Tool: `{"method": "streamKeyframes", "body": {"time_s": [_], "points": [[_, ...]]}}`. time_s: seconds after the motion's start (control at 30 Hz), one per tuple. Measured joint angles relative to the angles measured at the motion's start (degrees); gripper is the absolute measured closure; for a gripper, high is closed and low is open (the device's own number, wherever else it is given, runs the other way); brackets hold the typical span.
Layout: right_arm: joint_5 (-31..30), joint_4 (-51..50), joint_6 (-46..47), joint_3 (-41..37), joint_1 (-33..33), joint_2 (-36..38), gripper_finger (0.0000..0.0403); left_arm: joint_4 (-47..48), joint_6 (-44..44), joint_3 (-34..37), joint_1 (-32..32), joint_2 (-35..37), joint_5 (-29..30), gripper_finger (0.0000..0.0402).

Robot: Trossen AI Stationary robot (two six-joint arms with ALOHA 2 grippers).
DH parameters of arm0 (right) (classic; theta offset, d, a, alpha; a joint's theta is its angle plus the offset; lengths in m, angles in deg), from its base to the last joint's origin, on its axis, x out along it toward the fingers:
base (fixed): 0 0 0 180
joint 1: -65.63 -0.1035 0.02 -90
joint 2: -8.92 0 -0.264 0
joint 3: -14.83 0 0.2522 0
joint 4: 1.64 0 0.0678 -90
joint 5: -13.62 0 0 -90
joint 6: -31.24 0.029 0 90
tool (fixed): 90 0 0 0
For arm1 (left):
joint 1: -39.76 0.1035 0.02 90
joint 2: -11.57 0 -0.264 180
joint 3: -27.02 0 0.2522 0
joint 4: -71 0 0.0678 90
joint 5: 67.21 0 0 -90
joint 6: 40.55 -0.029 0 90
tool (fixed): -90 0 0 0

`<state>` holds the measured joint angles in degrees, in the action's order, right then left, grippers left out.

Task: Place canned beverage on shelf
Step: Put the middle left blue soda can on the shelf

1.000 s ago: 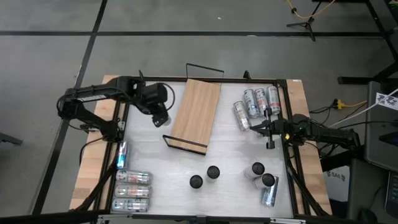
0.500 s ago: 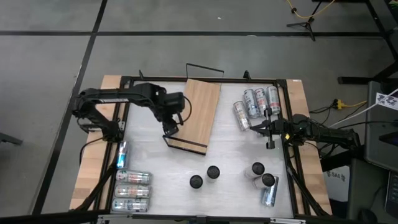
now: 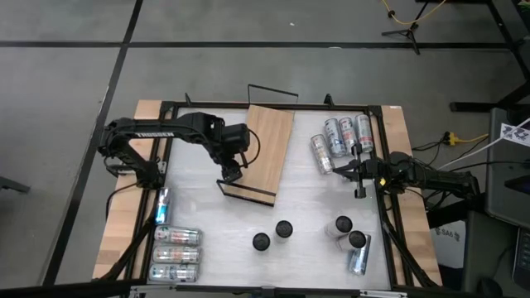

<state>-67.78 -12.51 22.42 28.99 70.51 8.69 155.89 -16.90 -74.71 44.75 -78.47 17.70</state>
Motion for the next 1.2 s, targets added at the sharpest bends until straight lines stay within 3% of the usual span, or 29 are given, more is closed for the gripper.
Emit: {"method": "streamKeyframes", "body": {"time_s": [0.37, 0.77, 1.2], "points": [[-0.02, 0.0, -0.02, 0.0, 0.0, 0.0, 0.04, -0.11, -0.28, 0.0, -3.62, 0.0, 4.56, 0.0158], [0.0, 0.0, -0.02, 0.0, 0.0, 0.0, 0.04, -0.22, -0.23, 0.0, -3.67, 0.0, 4.51, 0.0157], [0.0, 0.0, -0.02, 0.02, 0.0, 0.0, 0.04, -0.64, -0.06, 0.0, -3.67, 0.09, 4.33, 0.0077]]}}
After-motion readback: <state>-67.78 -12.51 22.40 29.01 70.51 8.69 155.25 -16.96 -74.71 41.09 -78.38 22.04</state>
